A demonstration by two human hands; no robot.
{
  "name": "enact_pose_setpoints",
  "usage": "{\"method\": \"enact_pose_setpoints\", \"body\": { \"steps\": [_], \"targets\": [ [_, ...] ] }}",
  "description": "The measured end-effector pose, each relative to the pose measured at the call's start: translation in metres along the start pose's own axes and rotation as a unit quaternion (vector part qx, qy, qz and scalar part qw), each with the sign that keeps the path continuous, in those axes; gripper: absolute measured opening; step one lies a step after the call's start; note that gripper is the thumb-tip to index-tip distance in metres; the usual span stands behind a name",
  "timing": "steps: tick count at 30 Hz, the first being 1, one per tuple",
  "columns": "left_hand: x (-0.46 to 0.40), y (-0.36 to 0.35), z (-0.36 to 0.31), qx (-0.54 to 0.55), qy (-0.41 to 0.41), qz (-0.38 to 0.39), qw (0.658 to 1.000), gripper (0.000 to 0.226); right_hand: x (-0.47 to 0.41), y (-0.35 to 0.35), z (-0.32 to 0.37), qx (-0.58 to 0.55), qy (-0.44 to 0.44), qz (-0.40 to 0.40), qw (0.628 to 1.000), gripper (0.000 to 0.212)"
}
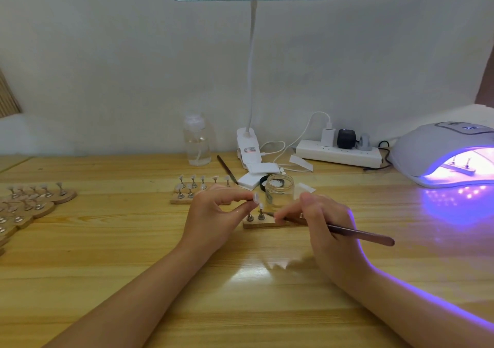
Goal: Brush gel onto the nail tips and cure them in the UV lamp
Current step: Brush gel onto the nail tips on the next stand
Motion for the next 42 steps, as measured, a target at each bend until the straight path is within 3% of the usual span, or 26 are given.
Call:
{"method": "enact_pose_setpoints", "body": {
  "steps": [3,8,20,24,37,42],
  "targets": [
    [-0.0001,0.0003,0.0014,-0.002,0.002,0.006,1.0,0.019,-0.0012,-0.0005,-0.001,0.044,-0.01,0.013,0.999,0.036],
    [-0.0006,-0.0002,0.002,0.005,0.001,-0.001,1.0,0.019,0.0005,0.0001,0.0003,-0.007,-0.012,0.006,1.0,0.042],
    [-0.0007,-0.0004,0.0046,0.011,0.01,0.009,1.0,0.016,-0.0012,-0.0002,-0.0001,0.027,-0.014,0.02,0.999,0.034],
    [-0.0007,-0.0004,0.0045,0.009,0.009,0.008,1.0,0.018,0.0001,-0.0012,0.0016,-0.025,-0.034,0.015,0.999,0.036],
    [-0.0009,0.0,0.0043,0.014,0.001,0.015,1.0,0.018,-0.0023,-0.0014,0.0031,0.009,-0.018,0.024,1.0,0.033],
    [-0.0007,0.0001,0.0044,0.016,0.011,0.01,1.0,0.019,0.0008,-0.0016,0.001,-0.03,-0.036,0.015,0.999,0.039]
  ]
}}
Point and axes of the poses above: each hand's wrist, its own x-axis away from the middle knuckle, its own y-axis out of the back of the hand, z = x × y, the point moved 1 cm from there along -x, towards the middle knuckle, and after that the axes turned 2 degrees about z, right-handed, at the moved point
